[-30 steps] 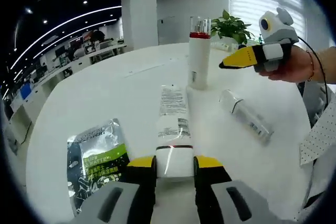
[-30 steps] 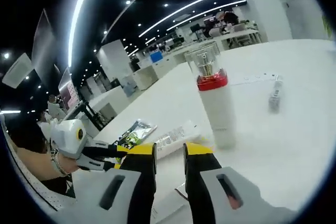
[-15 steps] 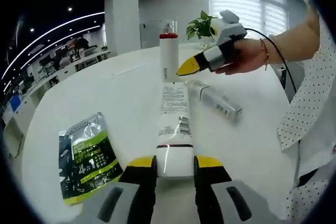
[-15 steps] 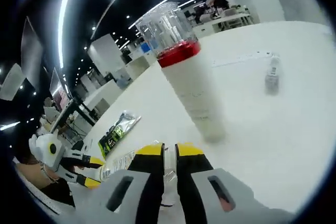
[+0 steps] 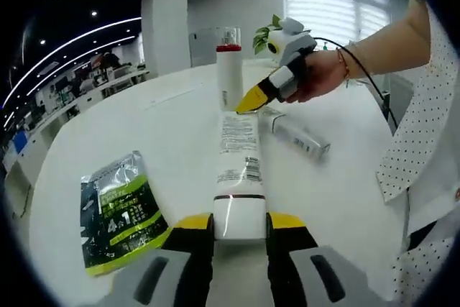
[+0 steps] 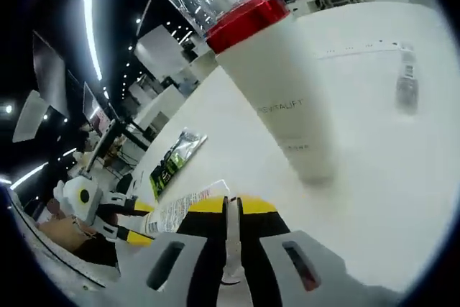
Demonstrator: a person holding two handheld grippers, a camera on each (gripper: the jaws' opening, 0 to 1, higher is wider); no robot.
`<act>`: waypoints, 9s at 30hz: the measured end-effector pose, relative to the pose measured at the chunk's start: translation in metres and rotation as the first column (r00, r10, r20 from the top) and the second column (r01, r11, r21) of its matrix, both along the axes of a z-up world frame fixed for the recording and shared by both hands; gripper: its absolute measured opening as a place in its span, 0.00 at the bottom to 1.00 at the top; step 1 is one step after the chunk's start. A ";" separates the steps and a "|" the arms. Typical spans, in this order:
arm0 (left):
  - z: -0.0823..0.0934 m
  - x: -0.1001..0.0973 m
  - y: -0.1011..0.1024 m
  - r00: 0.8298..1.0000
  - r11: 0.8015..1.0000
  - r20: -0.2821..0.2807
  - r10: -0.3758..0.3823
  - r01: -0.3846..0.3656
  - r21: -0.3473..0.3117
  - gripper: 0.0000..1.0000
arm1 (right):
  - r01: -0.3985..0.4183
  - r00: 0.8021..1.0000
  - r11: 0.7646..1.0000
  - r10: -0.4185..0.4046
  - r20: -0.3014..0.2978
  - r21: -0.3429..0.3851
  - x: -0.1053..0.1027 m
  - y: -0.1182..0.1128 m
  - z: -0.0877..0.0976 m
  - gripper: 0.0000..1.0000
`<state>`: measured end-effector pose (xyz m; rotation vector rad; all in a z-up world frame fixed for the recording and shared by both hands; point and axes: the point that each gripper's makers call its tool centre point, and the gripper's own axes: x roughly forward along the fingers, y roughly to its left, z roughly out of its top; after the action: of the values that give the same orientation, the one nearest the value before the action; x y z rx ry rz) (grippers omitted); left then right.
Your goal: Arrange the skincare products in the storage area until every visible bottle or jar stands upright without overlapping.
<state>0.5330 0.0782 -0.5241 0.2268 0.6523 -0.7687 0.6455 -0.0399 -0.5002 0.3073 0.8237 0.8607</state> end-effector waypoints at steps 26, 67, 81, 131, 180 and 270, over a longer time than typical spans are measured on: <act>-0.002 0.000 0.001 0.999 0.998 0.006 0.054 -0.054 -0.014 0.27 | -0.093 0.995 0.976 0.084 0.053 0.196 -0.029 0.035 0.088 0.01; 0.020 -0.001 0.005 0.951 0.945 0.067 0.301 -0.288 -0.154 0.45 | -0.430 0.736 0.899 0.403 0.544 -0.085 -0.115 0.123 0.145 0.08; 0.033 -0.002 0.005 0.941 0.943 0.123 0.314 -0.295 -0.156 0.44 | -0.456 0.763 0.885 0.445 0.470 -0.097 -0.114 0.120 0.105 0.16; 0.032 -0.016 0.007 0.978 0.983 0.103 0.184 -0.180 -0.049 0.31 | -0.357 0.813 0.916 0.401 0.423 -0.184 -0.111 0.107 0.041 0.00; 0.031 -0.012 -0.009 0.941 0.948 0.142 0.308 -0.290 -0.131 0.31 | -0.249 0.833 0.951 0.306 0.461 -0.182 -0.123 0.107 0.049 0.19; 0.018 0.149 -0.105 0.986 1.000 0.163 0.024 -0.023 -0.011 0.16 | 0.360 0.871 0.923 -0.281 0.403 -0.134 -0.027 -0.097 0.047 0.00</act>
<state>0.6825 -0.0271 -0.5062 0.2708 0.4957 -0.7217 0.6187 -0.1365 -0.4528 0.0846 0.4748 0.4900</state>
